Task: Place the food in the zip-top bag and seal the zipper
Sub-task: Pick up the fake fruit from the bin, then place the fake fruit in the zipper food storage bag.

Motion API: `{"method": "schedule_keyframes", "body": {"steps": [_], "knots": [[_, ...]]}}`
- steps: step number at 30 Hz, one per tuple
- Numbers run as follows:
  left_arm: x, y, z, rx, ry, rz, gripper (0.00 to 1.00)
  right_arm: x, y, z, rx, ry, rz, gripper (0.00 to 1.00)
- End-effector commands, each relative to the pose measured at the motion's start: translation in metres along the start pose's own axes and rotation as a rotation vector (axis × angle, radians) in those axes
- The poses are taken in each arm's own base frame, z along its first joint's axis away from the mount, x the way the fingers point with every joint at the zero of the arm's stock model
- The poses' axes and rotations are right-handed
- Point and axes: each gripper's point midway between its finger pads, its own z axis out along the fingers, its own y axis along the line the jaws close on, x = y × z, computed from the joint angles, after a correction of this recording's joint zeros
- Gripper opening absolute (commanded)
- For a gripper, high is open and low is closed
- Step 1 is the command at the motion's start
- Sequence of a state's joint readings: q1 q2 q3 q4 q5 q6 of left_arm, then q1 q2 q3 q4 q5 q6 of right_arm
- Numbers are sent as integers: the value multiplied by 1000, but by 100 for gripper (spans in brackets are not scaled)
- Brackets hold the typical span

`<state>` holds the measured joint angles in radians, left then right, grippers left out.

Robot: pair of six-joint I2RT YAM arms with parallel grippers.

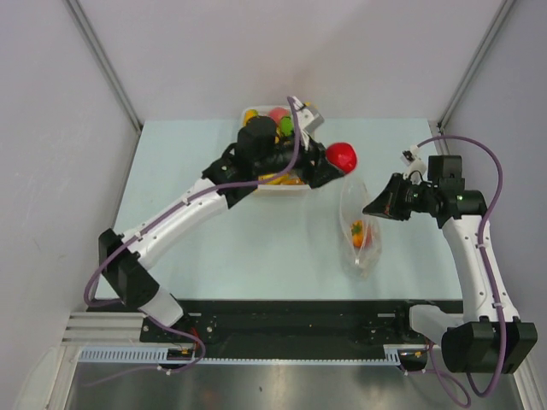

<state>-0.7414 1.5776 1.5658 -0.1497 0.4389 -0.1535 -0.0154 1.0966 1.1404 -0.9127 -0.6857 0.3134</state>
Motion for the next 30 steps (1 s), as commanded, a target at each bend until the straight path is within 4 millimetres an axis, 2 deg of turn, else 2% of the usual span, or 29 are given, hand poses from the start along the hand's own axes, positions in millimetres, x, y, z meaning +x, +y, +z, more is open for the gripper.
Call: {"method": "schedule_keyframes", "body": {"steps": [1,4,6,9,12,13,14,16,17,20,21,23,24,25,26,27,29,30], "knots": [[35,-52,21,139,77,-55,61,-5,6,-9,2,-39,-31,0],[58,-56,40,142,133,-71,63,-5,7,-11,3,-45,-38,0],[80,-50,50,119,196,-85,63,-5,6,-14,12,-48,-43,0],[103,-38,53,72,262,-89,63,-6,2,-19,43,-57,-49,0],[115,-31,48,42,296,-66,66,-9,-5,-25,77,-78,-48,0],[113,-29,47,33,296,-56,69,-10,-6,-26,79,-81,-48,0],[117,-28,44,28,315,-43,81,-10,-8,-25,87,-82,-47,0],[106,-28,42,26,314,-14,99,-11,-11,-25,97,-83,-50,0],[105,-27,37,19,333,6,100,-10,-14,-24,105,-79,-44,0],[76,-21,21,5,281,31,100,-8,-16,-22,107,-73,-40,0],[69,-3,12,-29,262,19,100,-7,-16,-22,106,-70,-39,0],[54,18,-3,-80,226,8,100,-8,-16,-22,106,-71,-41,0],[54,48,-15,-147,220,-6,100,-8,-16,-22,105,-74,-41,0],[53,66,-23,-197,211,-10,100,-9,-16,-22,103,-75,-42,0],[53,82,-30,-235,208,-3,99,-9,-15,-21,100,-74,-41,0],[57,115,-45,-320,213,-15,100,-9,-15,-21,99,-73,-41,0],[67,147,-58,-402,243,14,100,-9,-16,-20,99,-73,-38,0],[77,179,-70,-495,272,11,100,-10,-16,-20,97,-73,-35,0]]}}
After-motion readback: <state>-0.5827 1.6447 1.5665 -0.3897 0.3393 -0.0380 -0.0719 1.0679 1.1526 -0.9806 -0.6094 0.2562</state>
